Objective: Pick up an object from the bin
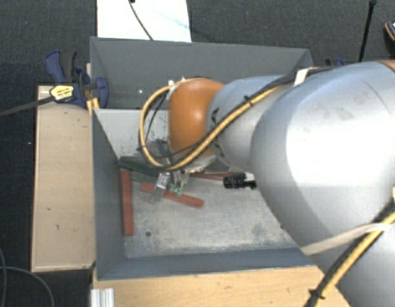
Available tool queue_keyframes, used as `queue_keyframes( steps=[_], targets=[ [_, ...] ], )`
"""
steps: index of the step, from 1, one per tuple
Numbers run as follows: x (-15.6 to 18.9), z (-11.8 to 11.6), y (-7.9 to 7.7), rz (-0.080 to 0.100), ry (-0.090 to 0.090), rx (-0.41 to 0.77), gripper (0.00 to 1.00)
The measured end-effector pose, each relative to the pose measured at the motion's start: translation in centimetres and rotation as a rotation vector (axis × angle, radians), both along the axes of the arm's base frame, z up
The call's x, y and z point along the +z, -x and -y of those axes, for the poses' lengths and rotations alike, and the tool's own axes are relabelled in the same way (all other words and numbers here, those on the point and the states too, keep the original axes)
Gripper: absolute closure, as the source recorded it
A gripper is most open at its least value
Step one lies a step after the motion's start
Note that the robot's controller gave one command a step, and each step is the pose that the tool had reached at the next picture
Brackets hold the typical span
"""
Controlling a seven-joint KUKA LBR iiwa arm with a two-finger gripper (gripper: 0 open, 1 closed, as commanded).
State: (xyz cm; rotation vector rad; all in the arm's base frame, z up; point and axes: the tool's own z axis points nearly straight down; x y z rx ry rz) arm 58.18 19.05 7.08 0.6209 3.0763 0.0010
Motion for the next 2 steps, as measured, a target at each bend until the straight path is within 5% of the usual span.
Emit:
queue_keyframes(
  steps=[1,2],
  targets=[
    [1.3,0.0,-0.1,0.003,-0.001,0.004,1.00],
    [9.7,0.0,-0.3,0.006,-0.003,0.012,1.00]
  ],
)
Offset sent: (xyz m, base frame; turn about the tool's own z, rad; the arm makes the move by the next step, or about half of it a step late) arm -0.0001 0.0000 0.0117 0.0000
